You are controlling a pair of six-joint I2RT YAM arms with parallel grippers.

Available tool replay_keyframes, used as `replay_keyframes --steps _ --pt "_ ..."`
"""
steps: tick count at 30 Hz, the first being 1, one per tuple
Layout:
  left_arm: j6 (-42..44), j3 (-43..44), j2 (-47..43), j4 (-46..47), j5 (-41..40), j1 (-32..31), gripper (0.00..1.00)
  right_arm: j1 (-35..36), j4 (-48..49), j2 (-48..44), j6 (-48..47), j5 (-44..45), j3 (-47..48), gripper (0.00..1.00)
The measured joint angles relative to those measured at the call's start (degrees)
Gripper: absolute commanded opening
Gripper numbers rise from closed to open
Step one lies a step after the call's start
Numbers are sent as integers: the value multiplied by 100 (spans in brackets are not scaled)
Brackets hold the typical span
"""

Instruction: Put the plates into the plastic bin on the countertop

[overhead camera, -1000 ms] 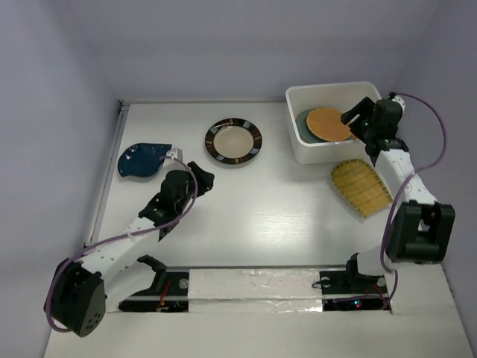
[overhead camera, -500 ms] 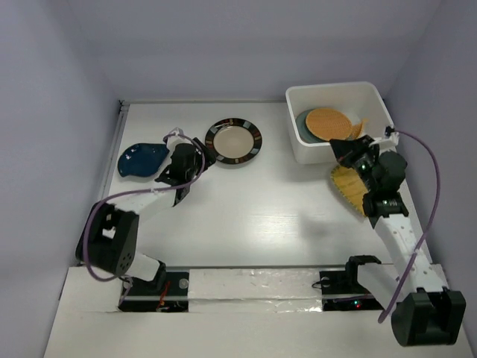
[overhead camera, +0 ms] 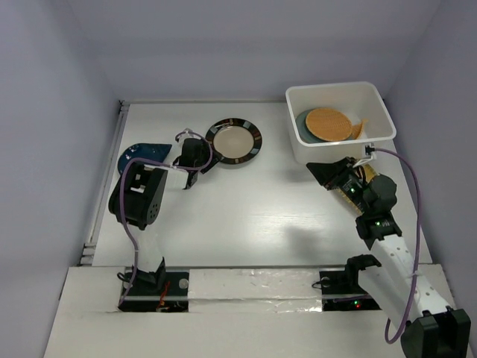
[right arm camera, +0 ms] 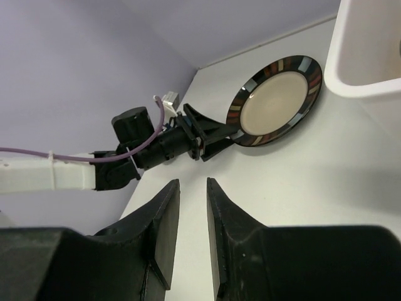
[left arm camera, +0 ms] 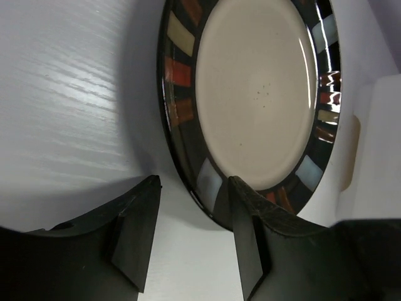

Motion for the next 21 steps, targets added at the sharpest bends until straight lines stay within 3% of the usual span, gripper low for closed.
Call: replay_keyframes --steps 10,12,13,15,21 --pt "-662 140 568 793 284 111 28 9 164 83 59 -214 -46 30" --pt "-815 140 645 938 284 118 17 9 164 146 59 -232 -44 31" --pt "-863 140 669 984 289 125 17 9 162 177 59 -238 -44 32" --pt "-1010 136 743 1113 275 149 0 9 162 251 57 -273 -44 36" --pt "-1294 -151 699 2035 439 273 0 164 269 544 90 -404 -44 66"
